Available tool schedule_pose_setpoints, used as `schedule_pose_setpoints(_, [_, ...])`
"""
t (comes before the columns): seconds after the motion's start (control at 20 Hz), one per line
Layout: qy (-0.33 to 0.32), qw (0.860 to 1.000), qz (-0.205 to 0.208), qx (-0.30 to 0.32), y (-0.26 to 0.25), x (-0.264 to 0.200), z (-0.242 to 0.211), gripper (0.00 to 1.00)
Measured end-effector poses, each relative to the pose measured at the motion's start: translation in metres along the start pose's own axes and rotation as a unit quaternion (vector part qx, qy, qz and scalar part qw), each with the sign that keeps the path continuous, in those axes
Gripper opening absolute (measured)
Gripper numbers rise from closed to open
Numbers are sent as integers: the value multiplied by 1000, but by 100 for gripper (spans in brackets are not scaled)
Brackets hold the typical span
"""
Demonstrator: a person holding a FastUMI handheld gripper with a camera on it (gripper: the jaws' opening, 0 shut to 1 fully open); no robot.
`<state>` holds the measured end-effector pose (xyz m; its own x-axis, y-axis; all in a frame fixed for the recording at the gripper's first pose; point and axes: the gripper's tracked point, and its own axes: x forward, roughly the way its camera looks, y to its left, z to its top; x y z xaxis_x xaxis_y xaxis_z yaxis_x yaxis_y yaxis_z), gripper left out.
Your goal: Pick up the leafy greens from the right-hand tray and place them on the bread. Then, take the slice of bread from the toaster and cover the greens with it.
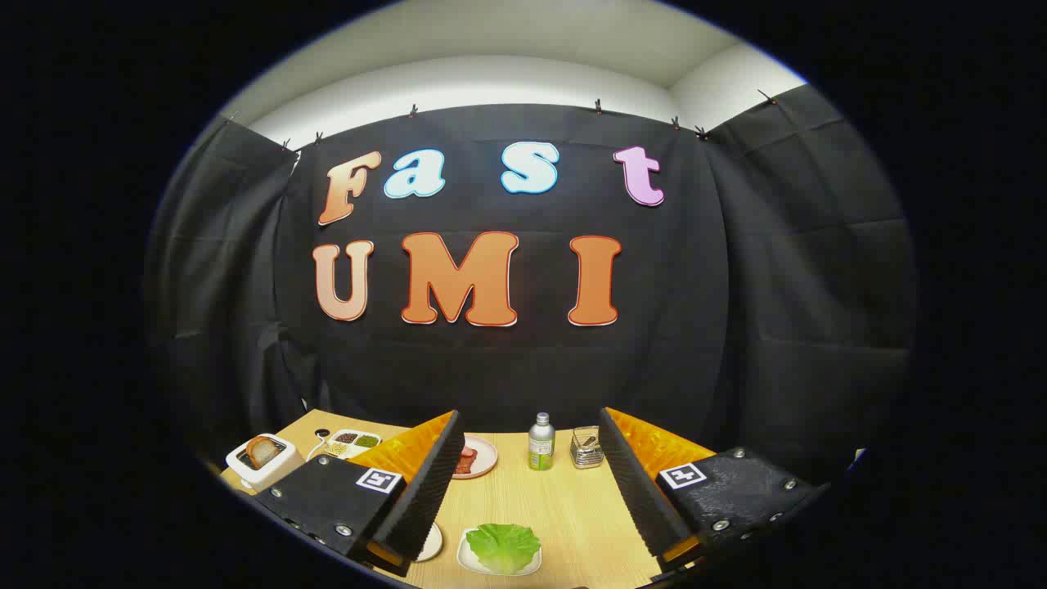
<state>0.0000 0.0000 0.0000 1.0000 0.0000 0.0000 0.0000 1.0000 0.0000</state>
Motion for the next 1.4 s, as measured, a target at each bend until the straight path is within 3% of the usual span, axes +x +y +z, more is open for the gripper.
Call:
schedule_pose_setpoints(0.95, [24, 999, 14, -19, 23, 11, -7, 99])
schedule_pose_setpoints(1.4, [100, 995, 20, -23, 32, 25, -57, 99])
